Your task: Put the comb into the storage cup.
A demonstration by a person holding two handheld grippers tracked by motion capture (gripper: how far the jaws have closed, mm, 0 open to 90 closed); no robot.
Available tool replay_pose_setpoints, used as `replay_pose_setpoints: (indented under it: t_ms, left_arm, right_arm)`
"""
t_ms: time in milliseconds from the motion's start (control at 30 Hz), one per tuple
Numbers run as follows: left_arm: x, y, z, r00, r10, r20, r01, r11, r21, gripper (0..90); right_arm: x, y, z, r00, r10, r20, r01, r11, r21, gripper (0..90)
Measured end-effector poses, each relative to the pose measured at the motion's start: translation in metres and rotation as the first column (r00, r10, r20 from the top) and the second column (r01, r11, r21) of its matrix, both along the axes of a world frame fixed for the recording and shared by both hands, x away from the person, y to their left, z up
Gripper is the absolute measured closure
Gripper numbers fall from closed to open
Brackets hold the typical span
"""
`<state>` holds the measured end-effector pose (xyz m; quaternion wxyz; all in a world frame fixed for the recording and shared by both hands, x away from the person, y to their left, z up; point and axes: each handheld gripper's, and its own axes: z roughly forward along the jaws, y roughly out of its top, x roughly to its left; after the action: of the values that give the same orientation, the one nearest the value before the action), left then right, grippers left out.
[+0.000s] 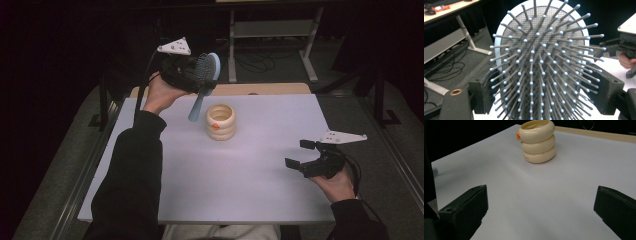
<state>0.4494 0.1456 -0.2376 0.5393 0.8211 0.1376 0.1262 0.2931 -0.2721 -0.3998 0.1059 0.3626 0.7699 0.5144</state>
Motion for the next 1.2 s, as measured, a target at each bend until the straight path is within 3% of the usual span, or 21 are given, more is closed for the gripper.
replay_pose_setpoints:
  t_ms: [433,667,1200]
  left_arm:
    - [0.017,-0.021,0.014,0.9999,-0.014,0.010,0.014,0.9991,-0.040,19.6]
    - [0.021,-0.037,0.016,0.9994,-0.025,0.025,0.026,0.9994,-0.024,19.6]
    - [0.037,-0.042,-0.009,0.9998,0.017,-0.001,-0.017,0.9987,-0.048,19.6]
  right_arm:
    - [-0.001,-0.002,0.000,1.0000,-0.004,-0.001,0.004,1.000,0.011,0.0]
    - [-0.002,-0.002,0.001,1.0000,-0.003,0.000,0.003,1.000,0.009,0.0]
    - [-0.002,-0.002,0.000,1.0000,-0.004,0.000,0.004,1.000,0.010,0.0]
